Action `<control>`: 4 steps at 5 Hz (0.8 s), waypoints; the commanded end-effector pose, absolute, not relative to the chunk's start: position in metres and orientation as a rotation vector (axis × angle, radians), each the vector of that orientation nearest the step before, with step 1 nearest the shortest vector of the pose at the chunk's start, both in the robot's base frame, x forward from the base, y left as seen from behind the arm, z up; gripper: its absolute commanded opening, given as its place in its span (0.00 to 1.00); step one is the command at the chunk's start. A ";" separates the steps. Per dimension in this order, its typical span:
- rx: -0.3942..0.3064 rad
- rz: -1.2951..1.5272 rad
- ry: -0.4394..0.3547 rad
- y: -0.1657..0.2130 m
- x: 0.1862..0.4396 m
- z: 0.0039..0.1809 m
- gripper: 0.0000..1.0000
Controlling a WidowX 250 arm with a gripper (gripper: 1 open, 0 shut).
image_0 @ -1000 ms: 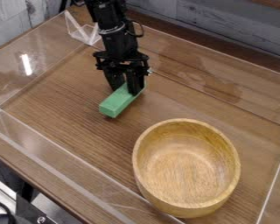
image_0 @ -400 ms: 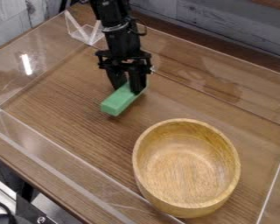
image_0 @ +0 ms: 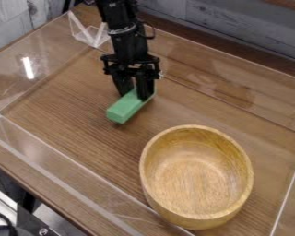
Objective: Remove the green block from inside the brown bowl and put it on the table
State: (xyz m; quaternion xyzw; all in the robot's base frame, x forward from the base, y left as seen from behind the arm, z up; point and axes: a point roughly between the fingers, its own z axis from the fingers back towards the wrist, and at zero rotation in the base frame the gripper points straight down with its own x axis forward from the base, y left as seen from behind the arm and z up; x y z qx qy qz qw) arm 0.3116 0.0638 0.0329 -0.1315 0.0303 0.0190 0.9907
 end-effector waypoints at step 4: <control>-0.245 0.018 0.038 0.063 0.326 0.051 1.00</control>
